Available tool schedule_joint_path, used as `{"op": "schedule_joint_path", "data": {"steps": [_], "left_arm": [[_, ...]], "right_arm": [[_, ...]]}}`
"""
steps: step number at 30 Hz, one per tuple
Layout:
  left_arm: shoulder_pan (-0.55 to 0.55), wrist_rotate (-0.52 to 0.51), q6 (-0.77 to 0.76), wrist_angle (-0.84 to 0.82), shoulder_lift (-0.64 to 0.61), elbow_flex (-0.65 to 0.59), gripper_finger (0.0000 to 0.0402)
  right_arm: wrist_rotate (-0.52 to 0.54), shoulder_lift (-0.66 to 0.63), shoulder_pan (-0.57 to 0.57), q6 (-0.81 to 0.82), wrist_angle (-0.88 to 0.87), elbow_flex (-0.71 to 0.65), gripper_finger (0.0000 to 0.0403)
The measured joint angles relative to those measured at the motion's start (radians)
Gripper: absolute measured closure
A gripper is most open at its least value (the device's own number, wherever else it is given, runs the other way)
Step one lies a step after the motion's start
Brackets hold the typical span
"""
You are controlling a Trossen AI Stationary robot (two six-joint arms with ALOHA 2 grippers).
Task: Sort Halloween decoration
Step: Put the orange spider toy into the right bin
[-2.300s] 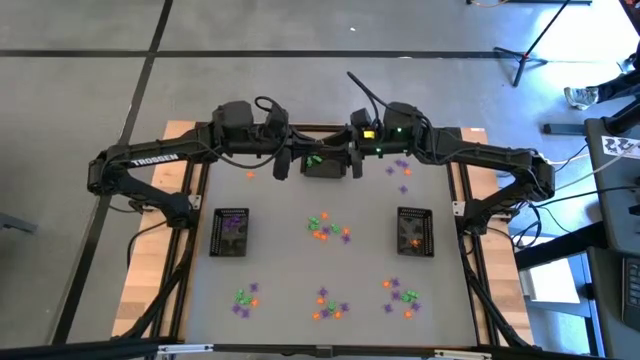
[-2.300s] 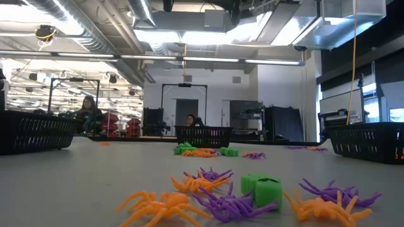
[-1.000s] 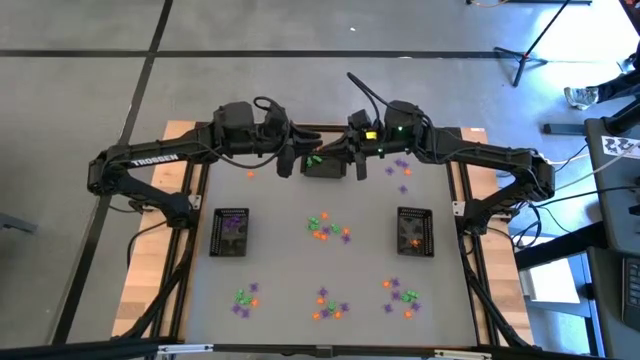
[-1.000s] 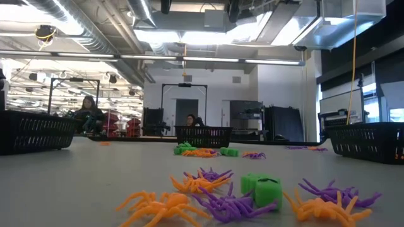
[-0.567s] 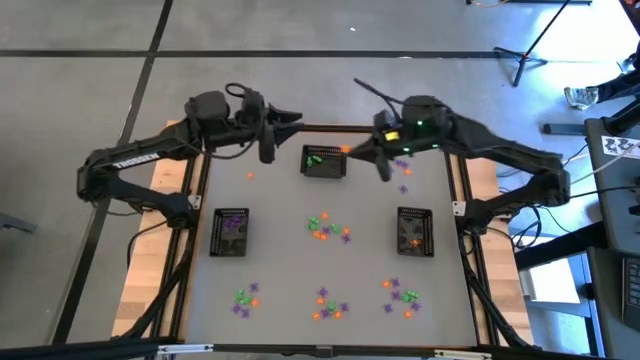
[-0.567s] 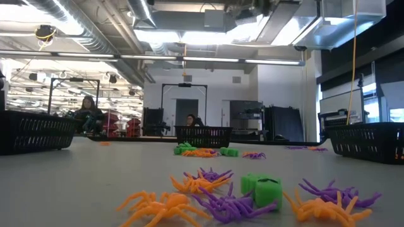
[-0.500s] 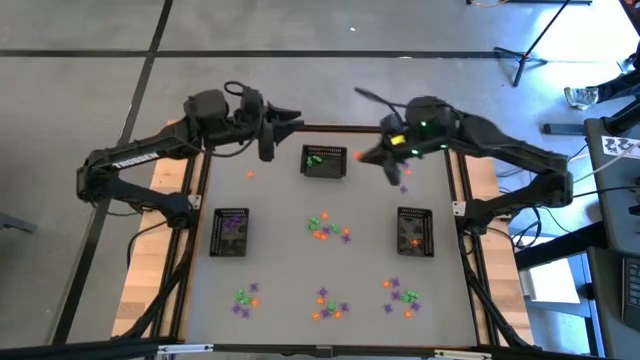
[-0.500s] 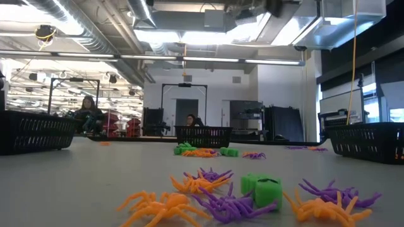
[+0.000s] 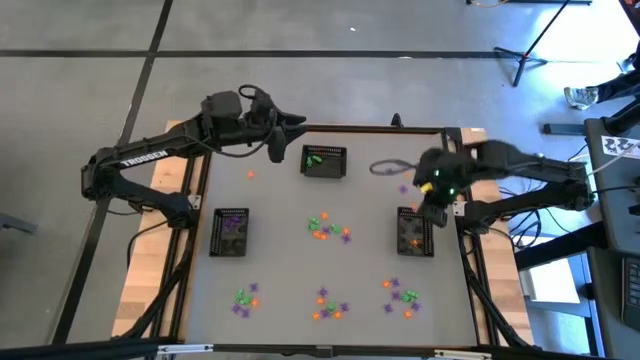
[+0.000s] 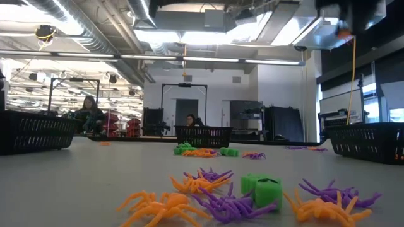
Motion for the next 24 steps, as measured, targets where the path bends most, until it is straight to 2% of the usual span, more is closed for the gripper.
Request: {"op": "schedule_joint_path", "data": {"steps": [6,11,18,21,24], "left_arm": [[0.0,0.0,0.001,-0.001,0.006,0.0,0.0237],[0.0,-0.01,0.002,-0.032,0.006,0.0,0.0237],[0.016,-0.016,-0.003,-0.188,0.006,0.0,0.0237],[0.052,-0.029,-0.017,-0.338,0.005,0.0,0.0237],[0.102,-0.098,-0.018,-0.546,0.01,0.0,0.0237]], "right_arm": [[-0.011,-0.093,0.057,0.21,0.184,-0.344,0.04],[-0.077,-0.107,0.069,0.337,0.296,-0.511,0.038],[-0.06,-0.105,0.068,0.317,0.304,-0.518,0.0319],[-0.044,-0.105,0.068,0.29,0.305,-0.487,0.0298],[0.002,-0.105,0.068,0.269,0.325,-0.434,0.0288]]}}
